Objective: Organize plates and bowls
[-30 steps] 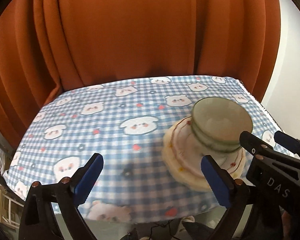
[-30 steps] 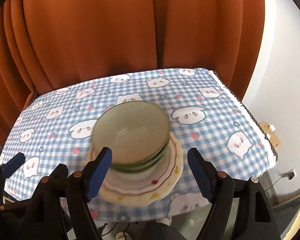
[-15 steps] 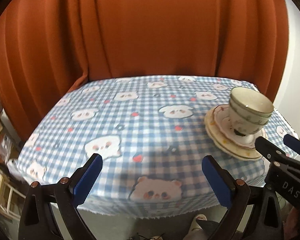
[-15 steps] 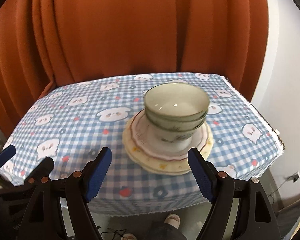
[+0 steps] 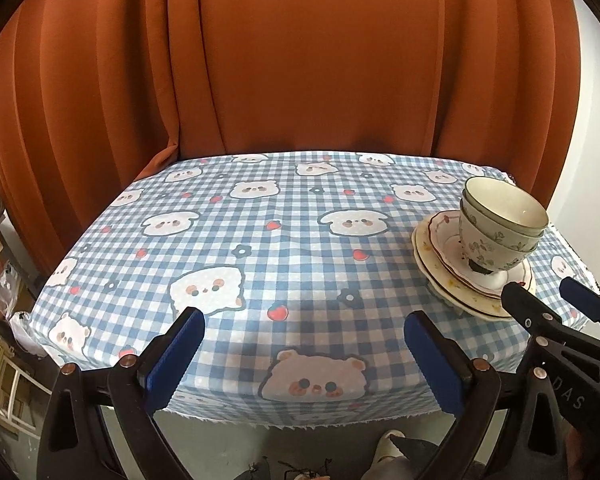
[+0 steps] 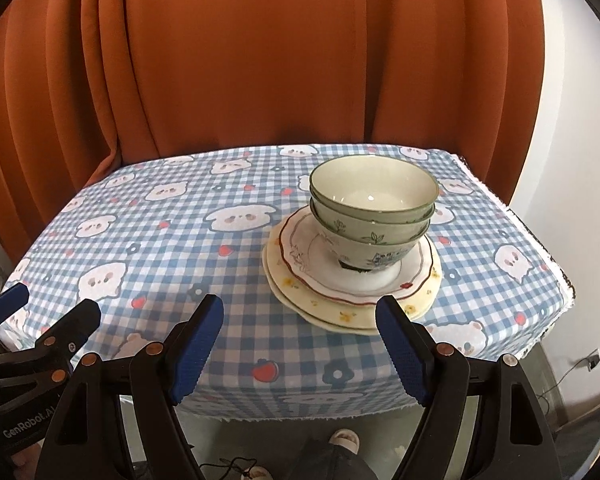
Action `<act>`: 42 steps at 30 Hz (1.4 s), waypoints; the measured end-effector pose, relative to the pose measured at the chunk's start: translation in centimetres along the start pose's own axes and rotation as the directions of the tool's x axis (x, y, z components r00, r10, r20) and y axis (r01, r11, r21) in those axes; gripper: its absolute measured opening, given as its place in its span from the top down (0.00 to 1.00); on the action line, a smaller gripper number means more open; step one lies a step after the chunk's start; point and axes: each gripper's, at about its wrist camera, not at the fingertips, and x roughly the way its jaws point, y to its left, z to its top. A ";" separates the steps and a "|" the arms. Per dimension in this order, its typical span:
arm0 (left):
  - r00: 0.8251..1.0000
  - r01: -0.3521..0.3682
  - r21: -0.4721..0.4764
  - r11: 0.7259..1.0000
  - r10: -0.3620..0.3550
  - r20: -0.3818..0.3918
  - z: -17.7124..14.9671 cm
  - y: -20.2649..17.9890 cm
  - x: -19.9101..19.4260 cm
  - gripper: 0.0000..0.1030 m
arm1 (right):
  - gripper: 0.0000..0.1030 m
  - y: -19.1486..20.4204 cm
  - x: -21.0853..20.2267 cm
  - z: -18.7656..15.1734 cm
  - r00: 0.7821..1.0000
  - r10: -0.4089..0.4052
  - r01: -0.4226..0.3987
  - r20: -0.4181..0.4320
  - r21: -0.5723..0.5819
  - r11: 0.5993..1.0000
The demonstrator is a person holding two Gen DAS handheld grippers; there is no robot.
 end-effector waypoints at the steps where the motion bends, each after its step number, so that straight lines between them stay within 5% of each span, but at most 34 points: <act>1: 1.000 0.003 0.000 1.000 -0.003 0.000 0.0 0.0 0.1 0.02 | 0.21 -0.1 0.1 0.1 1.000 0.001 -0.001 0.000 0.000 1.000; 42: 1.000 0.009 -0.002 1.000 -0.009 0.002 0.0 0.0 0.4 0.00 | 0.18 -0.1 0.2 0.1 1.000 -0.005 0.005 -0.001 0.000 1.000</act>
